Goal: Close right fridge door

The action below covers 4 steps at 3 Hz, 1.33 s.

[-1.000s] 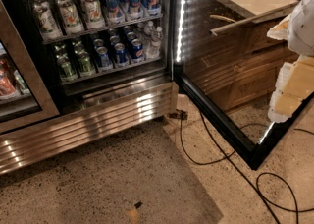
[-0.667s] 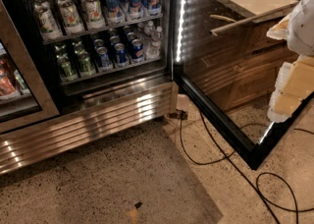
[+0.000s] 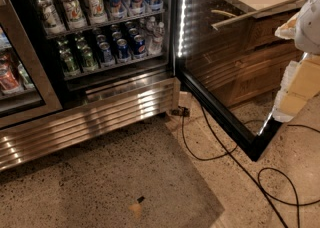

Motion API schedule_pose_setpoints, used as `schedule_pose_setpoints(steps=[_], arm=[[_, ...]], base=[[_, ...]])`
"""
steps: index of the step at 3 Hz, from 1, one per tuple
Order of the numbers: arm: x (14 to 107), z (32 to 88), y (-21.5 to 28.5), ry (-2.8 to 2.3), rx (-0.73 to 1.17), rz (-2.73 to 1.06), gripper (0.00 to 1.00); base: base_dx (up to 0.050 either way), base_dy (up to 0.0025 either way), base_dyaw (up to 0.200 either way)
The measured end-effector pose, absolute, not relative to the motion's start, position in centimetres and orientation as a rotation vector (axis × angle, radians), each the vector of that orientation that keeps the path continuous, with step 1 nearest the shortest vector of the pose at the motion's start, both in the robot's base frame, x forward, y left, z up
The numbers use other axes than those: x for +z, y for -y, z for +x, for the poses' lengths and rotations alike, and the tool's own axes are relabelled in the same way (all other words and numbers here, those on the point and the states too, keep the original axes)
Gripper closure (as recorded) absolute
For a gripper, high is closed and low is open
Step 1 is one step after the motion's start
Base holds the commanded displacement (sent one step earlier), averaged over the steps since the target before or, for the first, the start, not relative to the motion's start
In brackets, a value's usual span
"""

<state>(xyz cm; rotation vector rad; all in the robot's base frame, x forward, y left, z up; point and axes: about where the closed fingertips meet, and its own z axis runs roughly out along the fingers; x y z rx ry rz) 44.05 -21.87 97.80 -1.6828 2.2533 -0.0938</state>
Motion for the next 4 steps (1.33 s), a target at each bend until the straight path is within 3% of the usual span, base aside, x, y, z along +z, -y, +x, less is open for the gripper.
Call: schedule_pose_setpoints(steps=[2,3,4], arm=[[97.80,44.05,21.87,-2.253,-0.094,-1.683,0.00],[97.80,44.05,21.87,-2.253,-0.094,-1.683,0.00],[97.80,44.05,21.87,-2.253,-0.094,-1.683,0.00]], base=[[0.000,0.00002,-0.196],[0.042,0.00234,0.109],[0.000,0.00000,-0.196]])
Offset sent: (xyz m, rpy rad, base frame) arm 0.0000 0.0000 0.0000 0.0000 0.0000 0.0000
